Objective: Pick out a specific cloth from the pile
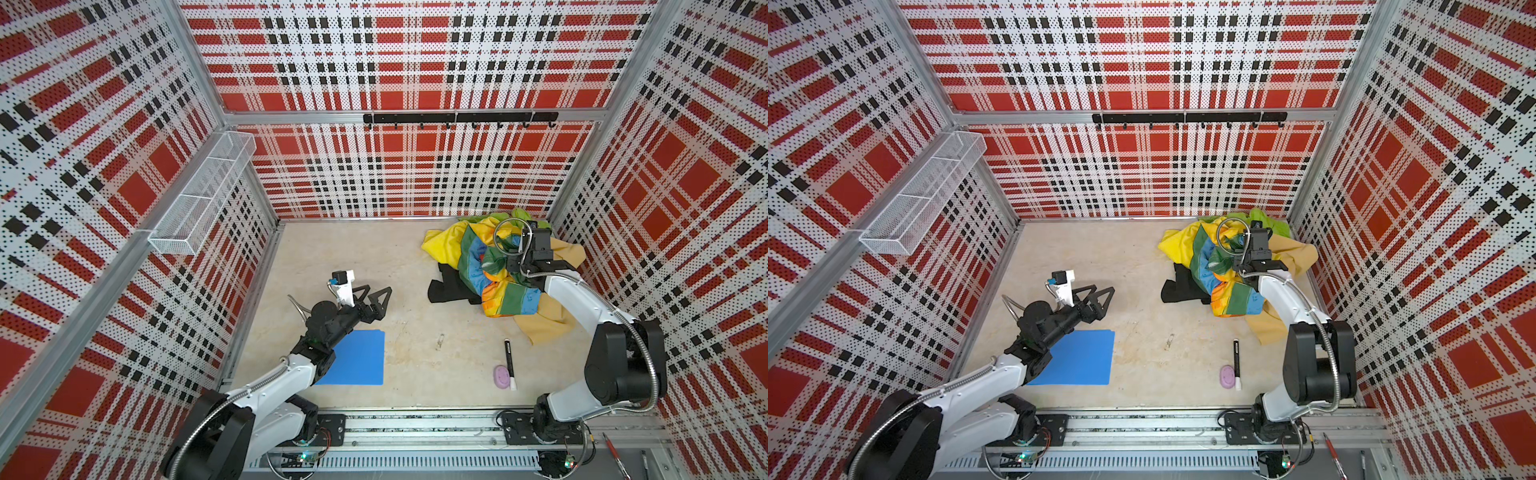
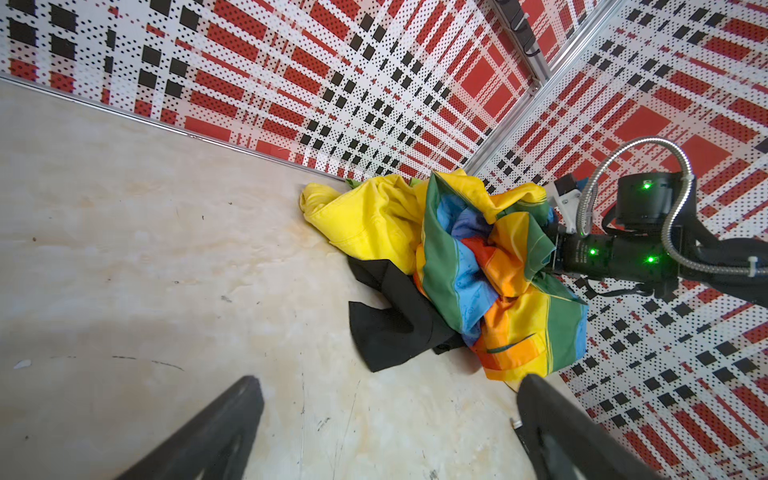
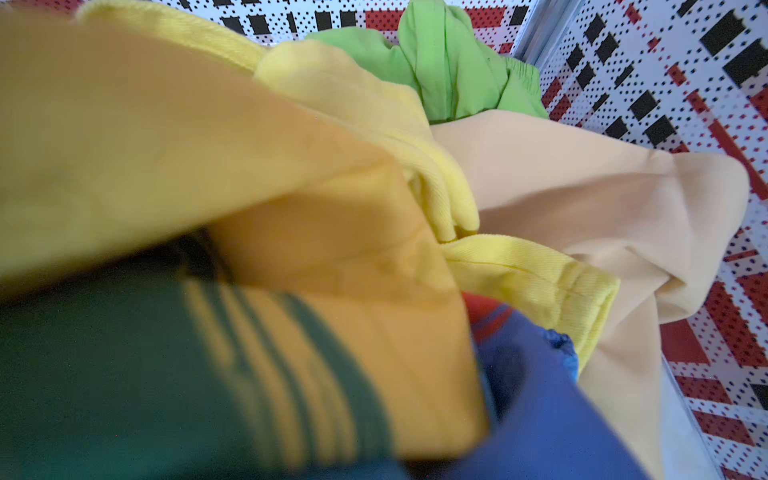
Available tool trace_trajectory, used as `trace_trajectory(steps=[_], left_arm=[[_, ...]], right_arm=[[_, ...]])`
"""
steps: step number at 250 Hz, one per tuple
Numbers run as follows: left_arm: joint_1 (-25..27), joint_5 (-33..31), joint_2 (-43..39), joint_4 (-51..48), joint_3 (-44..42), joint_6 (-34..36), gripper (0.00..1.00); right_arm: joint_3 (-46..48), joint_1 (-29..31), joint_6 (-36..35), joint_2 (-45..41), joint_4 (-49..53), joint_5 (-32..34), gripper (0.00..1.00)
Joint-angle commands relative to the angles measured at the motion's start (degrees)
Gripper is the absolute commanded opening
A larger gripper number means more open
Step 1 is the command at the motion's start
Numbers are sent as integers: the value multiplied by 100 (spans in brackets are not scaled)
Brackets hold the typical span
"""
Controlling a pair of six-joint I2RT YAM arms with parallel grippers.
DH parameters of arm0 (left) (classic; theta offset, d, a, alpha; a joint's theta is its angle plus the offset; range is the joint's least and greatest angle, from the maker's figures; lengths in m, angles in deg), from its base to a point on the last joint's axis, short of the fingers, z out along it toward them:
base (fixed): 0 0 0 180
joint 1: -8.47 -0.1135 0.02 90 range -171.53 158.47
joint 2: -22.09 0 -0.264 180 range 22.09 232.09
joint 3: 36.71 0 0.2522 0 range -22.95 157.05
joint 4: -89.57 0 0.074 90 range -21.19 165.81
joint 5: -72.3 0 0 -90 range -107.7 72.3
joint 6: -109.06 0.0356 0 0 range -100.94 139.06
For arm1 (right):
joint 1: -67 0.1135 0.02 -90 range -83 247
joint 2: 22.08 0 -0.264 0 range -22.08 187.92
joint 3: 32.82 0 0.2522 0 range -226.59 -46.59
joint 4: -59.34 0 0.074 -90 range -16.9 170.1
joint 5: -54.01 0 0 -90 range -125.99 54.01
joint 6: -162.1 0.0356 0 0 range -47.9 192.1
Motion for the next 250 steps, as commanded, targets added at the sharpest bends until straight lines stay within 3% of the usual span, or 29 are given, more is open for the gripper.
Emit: trace_trajectory(steps=[1,36,57,93,168,213,250], left_arm=[[97,43,188,-139,334,145,99],[277,84,652,-316,670,161,100],[381,96,947,-332,869,98,99],[604,149,1433,-432,1280,103,96],[1152,-133,2534,-1011,2435,395,91],[1346,-137,3400,-1224,3179,402,89],[1413,-164,3844,-1222,3547,293,85]], right_arm=[[33,-36,197,41,-302,29,0],[183,-112,360,71,-297,36,8],[389,-139,401,22,-415,26,39],[778,-148,452,-152,-771,-160,68],[1409,-174,434,-905,-1334,-763,85],[1579,2,594,-1186,-1495,-1775,94],[1400,668,471,-722,-1447,-1363,100]])
